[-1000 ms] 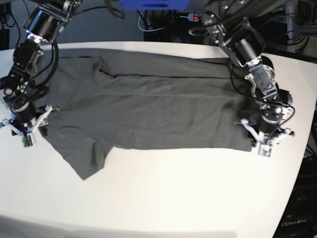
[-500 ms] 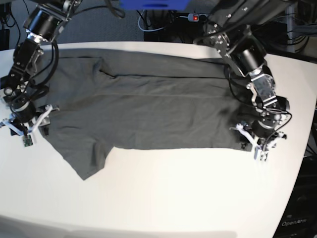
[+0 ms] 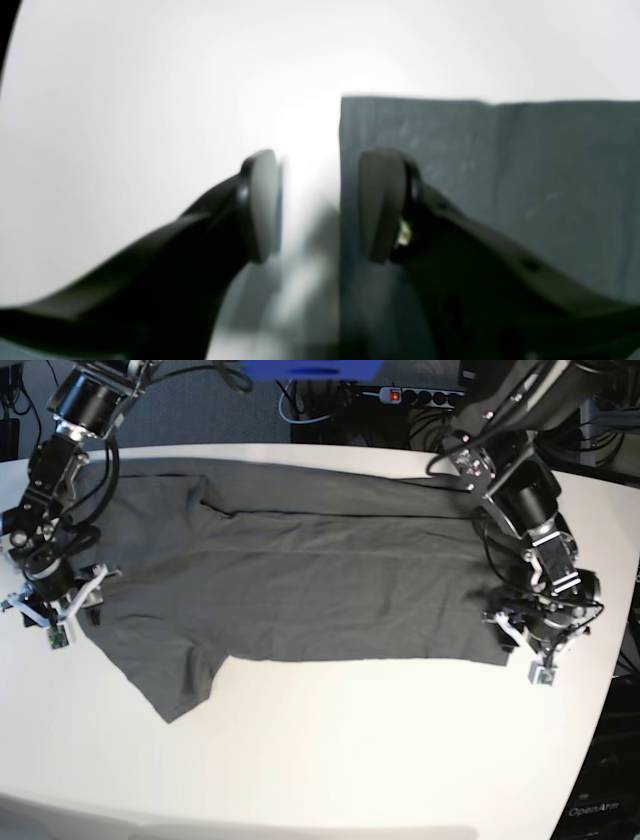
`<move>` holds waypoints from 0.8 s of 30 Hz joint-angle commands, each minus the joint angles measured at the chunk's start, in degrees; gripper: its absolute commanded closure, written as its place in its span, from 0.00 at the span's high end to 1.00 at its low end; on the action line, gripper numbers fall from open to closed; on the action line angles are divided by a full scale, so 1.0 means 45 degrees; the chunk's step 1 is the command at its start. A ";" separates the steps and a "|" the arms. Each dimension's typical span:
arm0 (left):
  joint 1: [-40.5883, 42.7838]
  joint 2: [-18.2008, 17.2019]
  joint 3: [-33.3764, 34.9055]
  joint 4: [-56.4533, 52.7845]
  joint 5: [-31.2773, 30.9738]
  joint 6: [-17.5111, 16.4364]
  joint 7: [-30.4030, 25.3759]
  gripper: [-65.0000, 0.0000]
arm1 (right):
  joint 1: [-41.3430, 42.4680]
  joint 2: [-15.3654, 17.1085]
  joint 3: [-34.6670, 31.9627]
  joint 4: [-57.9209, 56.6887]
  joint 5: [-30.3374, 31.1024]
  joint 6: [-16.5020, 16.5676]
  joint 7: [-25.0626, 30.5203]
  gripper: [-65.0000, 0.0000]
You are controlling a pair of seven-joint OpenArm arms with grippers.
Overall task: Fold the T-shirt properly
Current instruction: 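Move both grippers across the shirt to its hem edge, then lower both grippers and pinch the shirt's hem corners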
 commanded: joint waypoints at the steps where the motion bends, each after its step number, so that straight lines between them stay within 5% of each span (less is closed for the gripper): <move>1: -0.0563 -0.0074 0.0171 -0.0042 -0.0191 0.0051 -0.0276 0.42 | 0.0183 0.0183 0.0024 0.0207 0.0144 -0.0071 0.0282 0.51; 24: -0.0935 -0.0504 0.0171 -0.2543 -0.0152 0.0051 -0.0003 0.42 | -0.0247 0.0183 0.0043 0.0188 0.0144 -0.0071 0.1239 0.51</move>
